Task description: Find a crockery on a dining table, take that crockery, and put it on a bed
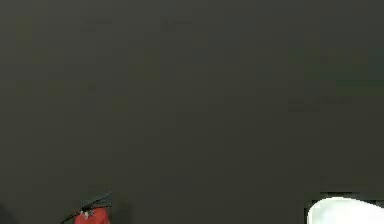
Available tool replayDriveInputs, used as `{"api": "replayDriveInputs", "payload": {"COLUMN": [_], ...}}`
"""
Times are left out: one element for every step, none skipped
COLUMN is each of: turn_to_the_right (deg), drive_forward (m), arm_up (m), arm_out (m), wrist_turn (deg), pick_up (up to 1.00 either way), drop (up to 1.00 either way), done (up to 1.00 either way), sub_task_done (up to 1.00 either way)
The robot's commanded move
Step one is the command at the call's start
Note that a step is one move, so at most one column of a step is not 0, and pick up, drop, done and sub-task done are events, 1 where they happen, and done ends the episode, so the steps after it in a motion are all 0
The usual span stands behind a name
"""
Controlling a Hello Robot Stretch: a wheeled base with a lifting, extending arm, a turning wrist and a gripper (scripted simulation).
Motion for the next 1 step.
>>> {"api": "replayDriveInputs", "payload": {"turn_to_the_right": [-45.0], "drive_forward": [0.00], "arm_up": [0.00], "arm_out": [0.00], "wrist_turn": [0.0], "pick_up": [0.00], "drop": [0.00], "done": [0.00], "sub_task_done": [0.00]}}
